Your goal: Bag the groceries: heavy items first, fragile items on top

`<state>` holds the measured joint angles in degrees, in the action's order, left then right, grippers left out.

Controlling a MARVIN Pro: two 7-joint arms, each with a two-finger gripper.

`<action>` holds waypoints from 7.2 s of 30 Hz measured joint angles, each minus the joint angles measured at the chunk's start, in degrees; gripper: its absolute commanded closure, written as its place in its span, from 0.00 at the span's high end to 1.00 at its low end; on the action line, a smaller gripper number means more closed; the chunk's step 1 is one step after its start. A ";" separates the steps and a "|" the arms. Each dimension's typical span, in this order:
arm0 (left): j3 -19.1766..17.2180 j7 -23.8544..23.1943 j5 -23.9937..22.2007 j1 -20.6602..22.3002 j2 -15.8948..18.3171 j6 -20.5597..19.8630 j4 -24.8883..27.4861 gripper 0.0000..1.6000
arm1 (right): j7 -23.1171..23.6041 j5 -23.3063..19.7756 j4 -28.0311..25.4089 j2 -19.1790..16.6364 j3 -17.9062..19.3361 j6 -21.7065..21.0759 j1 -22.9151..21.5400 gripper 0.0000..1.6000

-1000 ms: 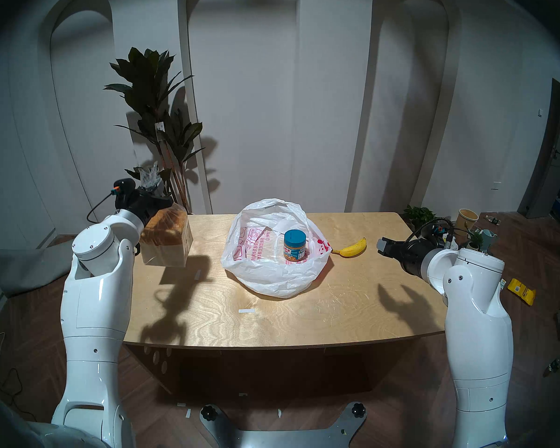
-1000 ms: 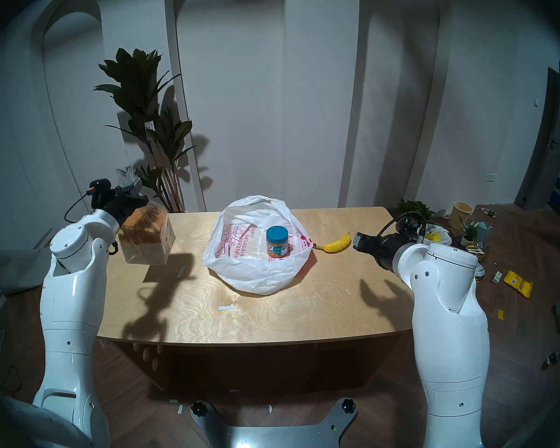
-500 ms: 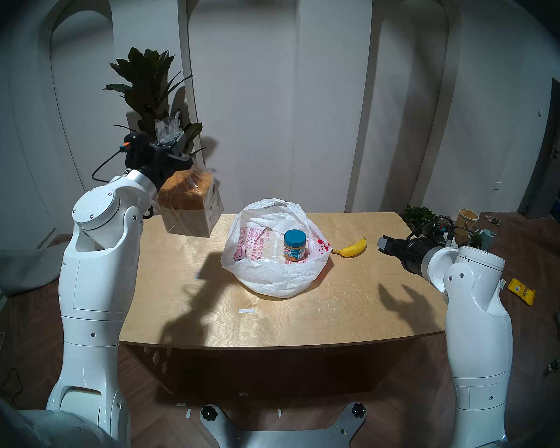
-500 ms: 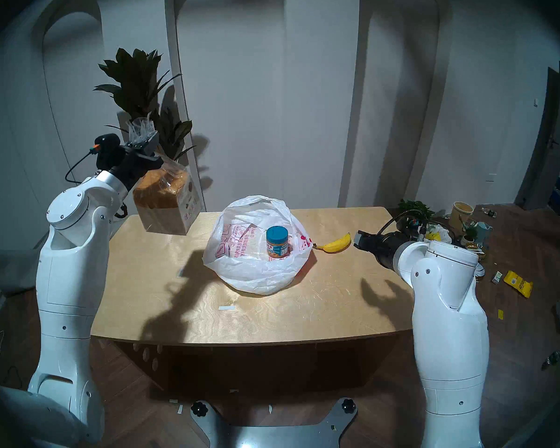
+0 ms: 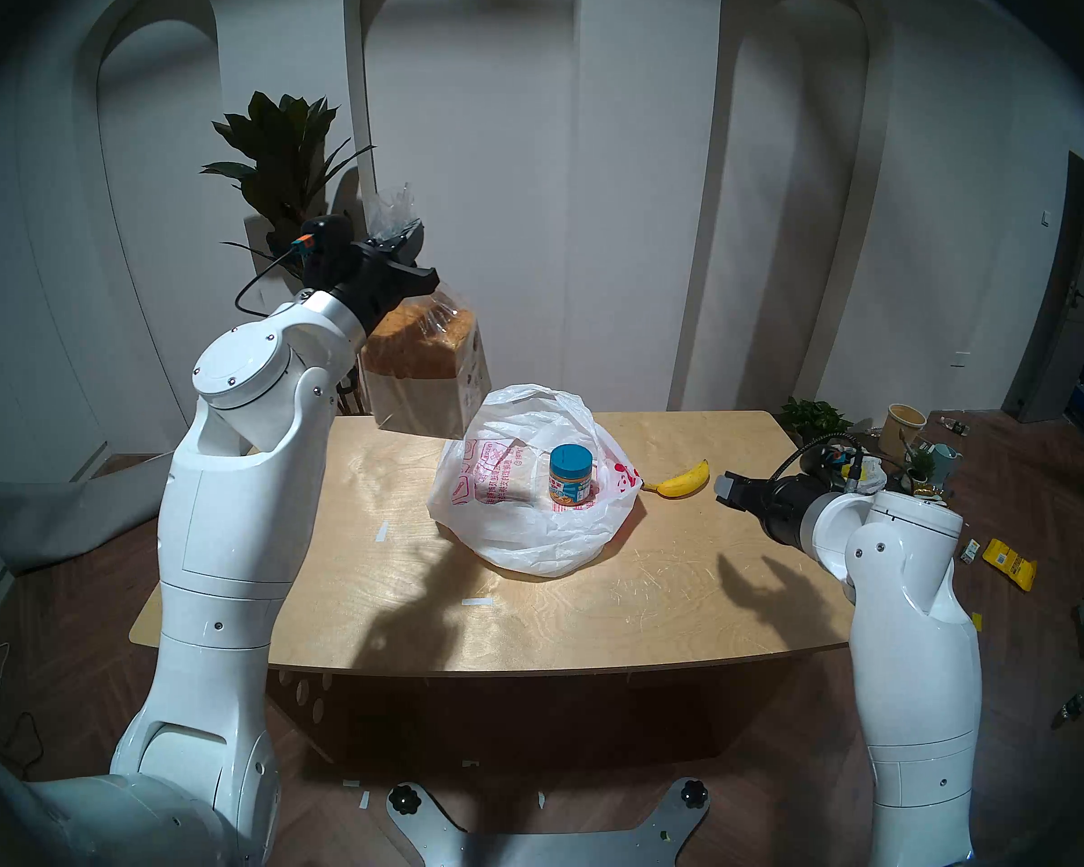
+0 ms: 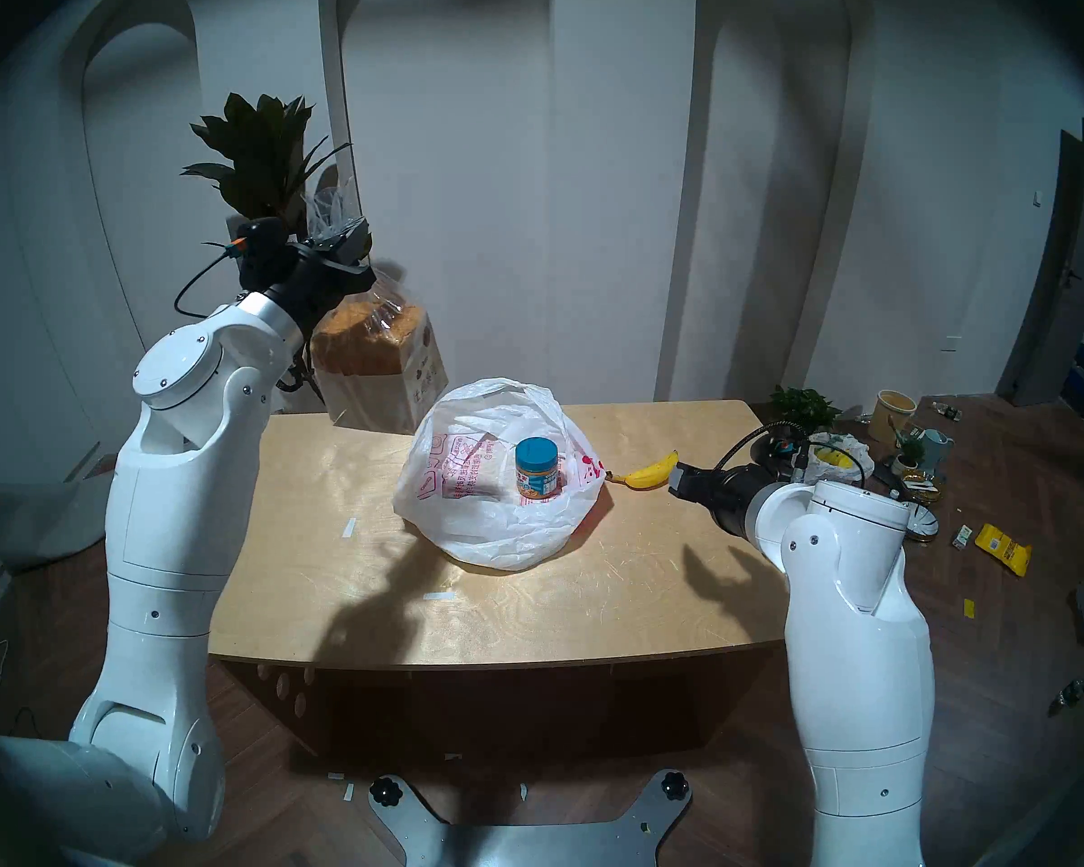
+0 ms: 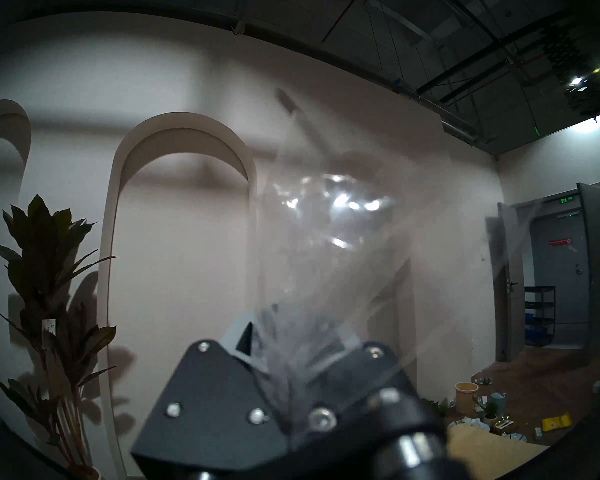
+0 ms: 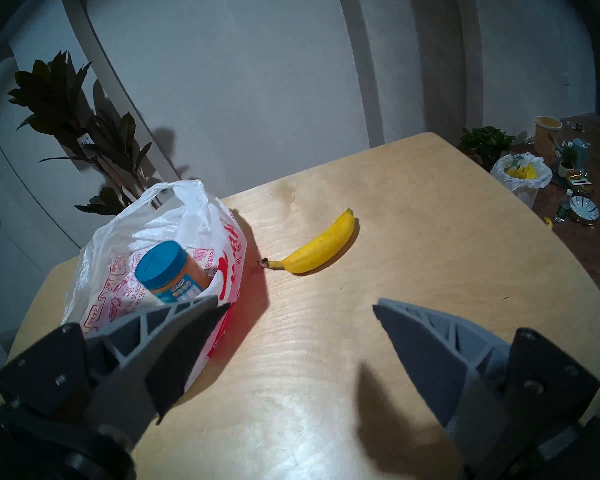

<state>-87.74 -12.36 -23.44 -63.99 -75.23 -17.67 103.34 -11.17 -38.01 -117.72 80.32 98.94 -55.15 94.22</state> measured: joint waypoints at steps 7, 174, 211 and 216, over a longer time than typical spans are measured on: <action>1.51 1.54 0.10 2.32 -1.56 -0.79 -2.14 0.00 | 0.34 -0.06 -0.51 0.00 -1.17 0.00 2.11 1.00; 1.11 -11.21 18.19 29.29 -7.12 39.49 -59.74 1.00 | 5.87 5.10 -3.77 -4.20 3.07 2.49 3.29 1.00; -11.01 -6.39 13.57 18.20 1.88 42.83 -42.79 1.00 | 9.08 11.58 20.63 -12.64 -4.46 5.30 -16.60 1.00; -11.55 -6.11 13.05 16.44 1.95 42.95 -40.92 1.00 | 10.42 12.80 21.32 -14.17 -6.82 5.68 -19.57 1.00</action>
<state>-99.29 -18.47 -10.38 -47.55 -73.29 25.28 62.42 -0.75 -25.21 -96.40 66.15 92.12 -49.47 74.64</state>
